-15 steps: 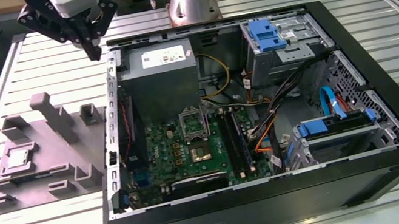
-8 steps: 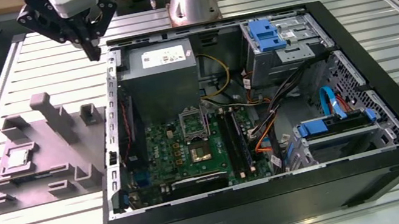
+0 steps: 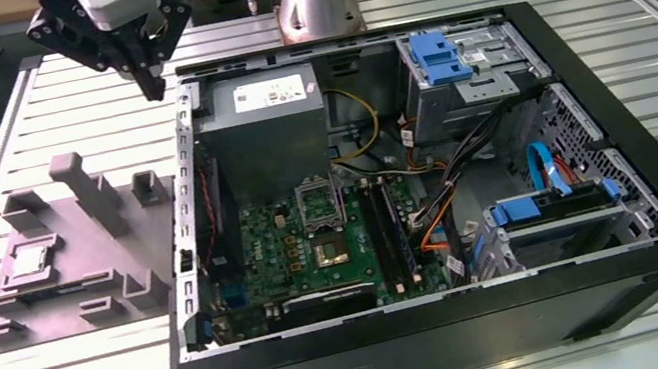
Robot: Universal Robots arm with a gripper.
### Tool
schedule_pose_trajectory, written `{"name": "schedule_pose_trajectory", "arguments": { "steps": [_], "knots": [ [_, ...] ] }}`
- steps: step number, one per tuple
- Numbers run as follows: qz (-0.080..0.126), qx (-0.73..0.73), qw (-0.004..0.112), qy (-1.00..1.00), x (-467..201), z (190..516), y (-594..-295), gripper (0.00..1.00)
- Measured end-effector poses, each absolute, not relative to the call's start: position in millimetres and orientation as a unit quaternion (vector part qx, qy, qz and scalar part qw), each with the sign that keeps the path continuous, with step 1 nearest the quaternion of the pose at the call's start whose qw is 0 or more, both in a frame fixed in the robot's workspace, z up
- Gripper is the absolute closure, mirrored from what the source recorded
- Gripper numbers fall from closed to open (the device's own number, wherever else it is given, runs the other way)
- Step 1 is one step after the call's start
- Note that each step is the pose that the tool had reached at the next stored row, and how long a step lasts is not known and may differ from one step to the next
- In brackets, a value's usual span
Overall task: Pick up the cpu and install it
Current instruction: 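Reach for the cpu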
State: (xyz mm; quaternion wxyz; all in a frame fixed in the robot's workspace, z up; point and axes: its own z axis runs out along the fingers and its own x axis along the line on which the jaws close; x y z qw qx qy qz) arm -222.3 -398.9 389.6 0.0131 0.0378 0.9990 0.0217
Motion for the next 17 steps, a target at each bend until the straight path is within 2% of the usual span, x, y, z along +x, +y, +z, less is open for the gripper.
{"name": "schedule_pose_trajectory", "arguments": {
  "steps": [17],
  "knots": [
    [0.022, 0.038, 0.013, 0.999, -225.7, 389.0, -398.9, 0.89]
  ]
}}
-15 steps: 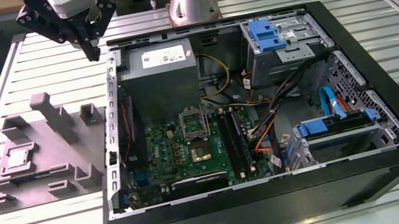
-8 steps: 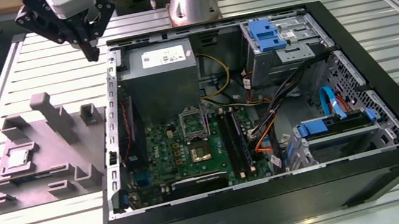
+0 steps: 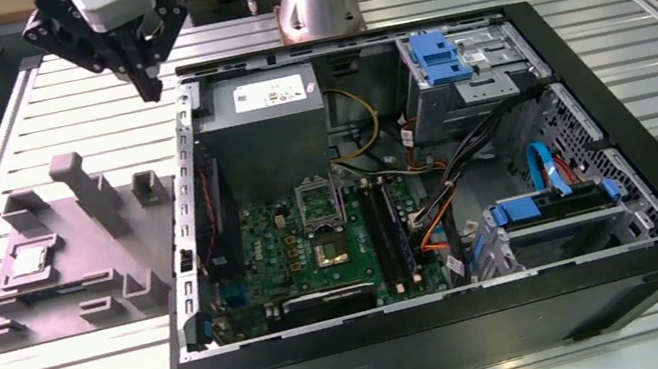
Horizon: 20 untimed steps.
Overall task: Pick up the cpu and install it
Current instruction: 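Reach for the cpu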
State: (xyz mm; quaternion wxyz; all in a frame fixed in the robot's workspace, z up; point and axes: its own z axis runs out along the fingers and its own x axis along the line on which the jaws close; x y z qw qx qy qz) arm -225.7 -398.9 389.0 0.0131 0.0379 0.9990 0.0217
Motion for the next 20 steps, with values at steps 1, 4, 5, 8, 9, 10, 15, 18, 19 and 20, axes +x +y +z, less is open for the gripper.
{"name": "schedule_pose_trajectory", "arguments": {
  "steps": [1, 4, 5, 8, 9, 10, 15, 18, 19, 20],
  "knots": [
    [0.022, 0.038, 0.013, 0.999, -225.9, 389.0, -398.9, 0.89],
    [0.022, 0.038, 0.013, 0.999, -226.4, 389.0, -398.9, 0.89],
    [0.022, 0.038, 0.013, 0.999, -227.1, 388.9, -398.9, 0.89],
    [0.022, 0.038, 0.013, 0.999, -228.4, 388.6, -398.9, 0.89],
    [0.022, 0.038, 0.013, 0.999, -228.6, 388.6, -398.9, 0.89],
    [0.022, 0.038, 0.013, 0.999, -228.7, 388.6, -398.9, 0.89],
    [0.022, 0.038, 0.013, 0.999, -229.8, 388.5, -398.9, 0.89],
    [0.022, 0.038, 0.013, 0.999, -230.4, 388.4, -398.9, 0.89],
    [0.022, 0.038, 0.013, 0.999, -230.8, 388.4, -398.9, 0.89],
    [0.022, 0.038, 0.013, 0.999, -231.0, 388.4, -398.9, 0.89]
  ]
}}
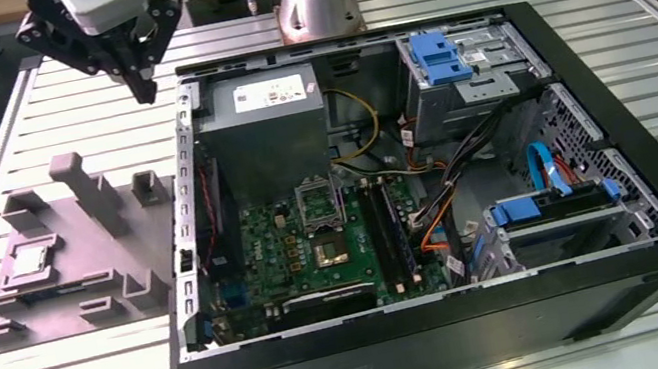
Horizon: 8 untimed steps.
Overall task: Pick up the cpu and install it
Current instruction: 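Reach for the cpu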
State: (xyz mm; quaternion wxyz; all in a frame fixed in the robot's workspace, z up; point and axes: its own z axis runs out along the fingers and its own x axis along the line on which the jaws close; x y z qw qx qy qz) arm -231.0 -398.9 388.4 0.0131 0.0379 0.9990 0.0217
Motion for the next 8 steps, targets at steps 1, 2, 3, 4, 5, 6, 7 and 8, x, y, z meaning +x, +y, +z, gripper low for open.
{"name": "schedule_pose_trajectory", "arguments": {
  "steps": [1, 2, 3, 4, 5, 6, 7, 8],
  "knots": [
    [0.022, 0.038, 0.013, 0.999, -231.3, 388.4, -398.9, 0.89],
    [0.022, 0.038, 0.013, 0.999, -231.6, 388.4, -398.9, 0.89],
    [0.022, 0.038, 0.013, 0.999, -231.9, 388.4, -398.9, 0.89],
    [0.022, 0.038, 0.013, 0.999, -232.1, 388.3, -398.9, 0.89],
    [0.022, 0.038, 0.013, 0.999, -232.4, 388.3, -398.9, 0.89],
    [0.022, 0.038, 0.013, 0.999, -232.8, 388.3, -398.9, 0.89],
    [0.022, 0.038, 0.013, 0.999, -233.0, 388.3, -398.9, 0.89],
    [0.022, 0.038, 0.013, 0.999, -233.2, 388.3, -398.9, 0.89]
  ]
}}
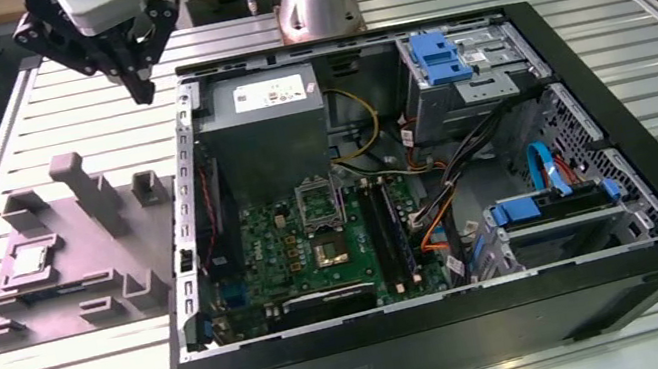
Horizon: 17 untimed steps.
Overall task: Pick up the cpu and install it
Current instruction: 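Reach for the cpu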
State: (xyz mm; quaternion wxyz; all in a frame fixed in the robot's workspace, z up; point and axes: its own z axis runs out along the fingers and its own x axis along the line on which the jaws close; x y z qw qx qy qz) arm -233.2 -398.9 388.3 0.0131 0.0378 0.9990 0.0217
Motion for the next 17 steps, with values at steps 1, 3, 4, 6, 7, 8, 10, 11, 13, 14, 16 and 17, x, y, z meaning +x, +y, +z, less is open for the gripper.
{"name": "schedule_pose_trajectory", "arguments": {
  "steps": [1, 3, 4, 6, 7, 8, 10, 11, 13, 14, 16, 17],
  "knots": [
    [0.022, 0.038, 0.013, 0.999, -233.7, 388.3, -398.9, 0.89],
    [0.022, 0.038, 0.013, 0.999, -234.0, 388.3, -398.9, 0.89],
    [0.022, 0.038, 0.013, 0.999, -234.3, 388.3, -398.9, 0.89],
    [0.022, 0.038, 0.013, 0.999, -234.5, 388.3, -398.9, 0.89],
    [0.022, 0.038, 0.013, 0.999, -234.8, 388.3, -398.9, 0.89],
    [0.022, 0.038, 0.013, 0.999, -234.9, 388.3, -398.9, 0.89],
    [0.022, 0.038, 0.013, 0.999, -235.3, 388.3, -398.9, 0.89],
    [0.022, 0.038, 0.013, 0.999, -235.7, 388.3, -399.0, 0.89],
    [0.022, 0.038, 0.013, 0.999, -236.2, 388.3, -398.9, 0.89],
    [0.022, 0.038, 0.013, 0.999, -236.4, 388.3, -398.9, 0.89],
    [0.022, 0.038, 0.013, 0.999, -236.7, 388.3, -398.9, 0.89],
    [0.022, 0.038, 0.013, 0.999, -236.9, 388.2, -398.9, 0.89]
  ]
}}
